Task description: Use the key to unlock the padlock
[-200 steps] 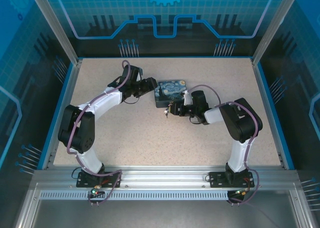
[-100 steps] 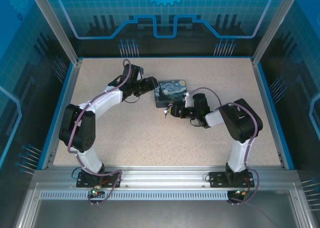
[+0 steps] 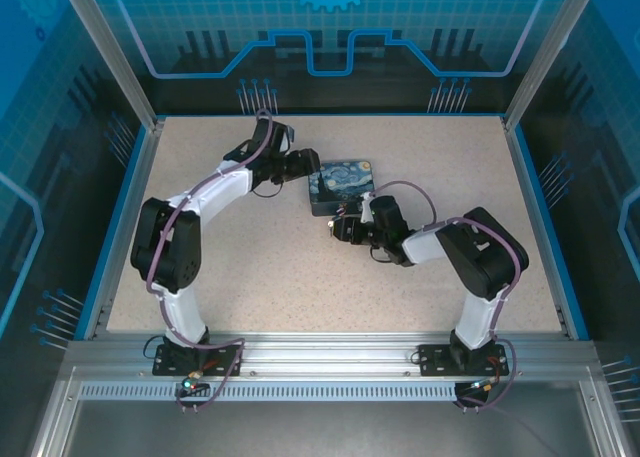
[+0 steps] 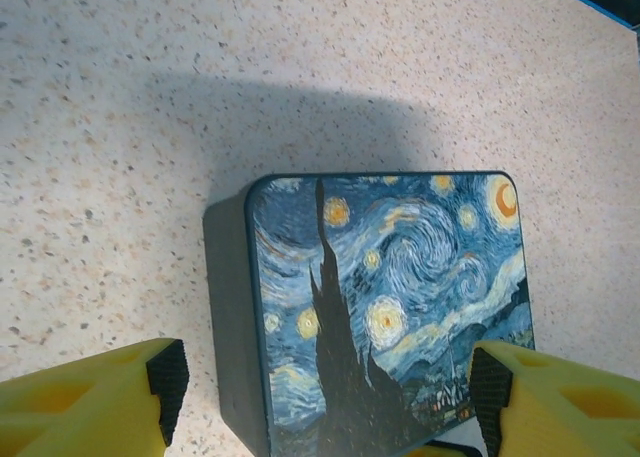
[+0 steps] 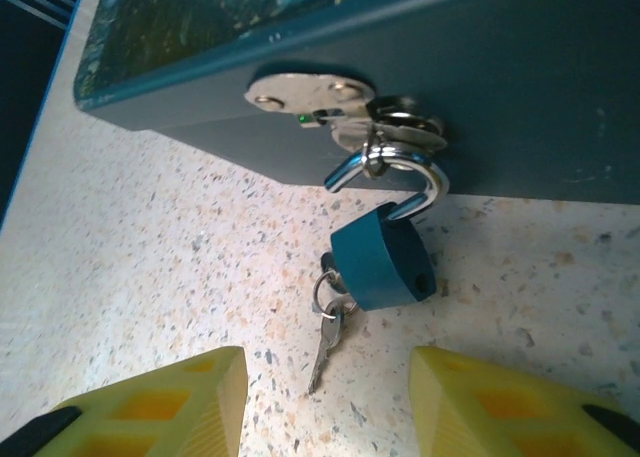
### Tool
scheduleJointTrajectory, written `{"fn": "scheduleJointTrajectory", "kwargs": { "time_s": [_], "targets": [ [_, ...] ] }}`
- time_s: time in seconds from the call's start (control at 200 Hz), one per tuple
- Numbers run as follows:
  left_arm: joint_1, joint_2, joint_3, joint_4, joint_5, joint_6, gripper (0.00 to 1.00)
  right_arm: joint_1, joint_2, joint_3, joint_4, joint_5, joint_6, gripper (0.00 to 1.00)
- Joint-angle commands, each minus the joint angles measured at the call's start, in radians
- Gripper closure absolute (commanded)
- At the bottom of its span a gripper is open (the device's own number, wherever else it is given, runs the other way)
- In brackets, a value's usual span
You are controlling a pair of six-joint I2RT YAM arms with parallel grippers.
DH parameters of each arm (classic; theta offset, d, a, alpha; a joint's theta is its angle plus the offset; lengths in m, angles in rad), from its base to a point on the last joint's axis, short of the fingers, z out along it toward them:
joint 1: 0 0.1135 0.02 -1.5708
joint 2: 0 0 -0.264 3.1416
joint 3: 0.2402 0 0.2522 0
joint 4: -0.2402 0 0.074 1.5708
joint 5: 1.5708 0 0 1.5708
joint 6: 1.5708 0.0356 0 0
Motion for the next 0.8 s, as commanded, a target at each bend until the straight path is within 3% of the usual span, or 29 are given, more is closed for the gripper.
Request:
{"fn": "scheduleJointTrajectory", "kwargs": {
  "time_s": [0.0,0.38,0.795],
  "targets": [
    [-0.008,0.031,0.048,-0.080,-0.072,0.082,0.22,0.035,-0.016,-0.017,-0.063,0.162,0.084,0.51],
    [-0.024,0.125,0.124,-0.129,-0.111,0.130,0.21,0.085,0.011,0.002,-0.070,0.289,0.166,0.46],
    [-0.031,0.149,0.126,-0.118,-0.101,0.128,0.20,0.092,0.087,0.082,-0.108,0.313,0.164,0.45]
  ]
}}
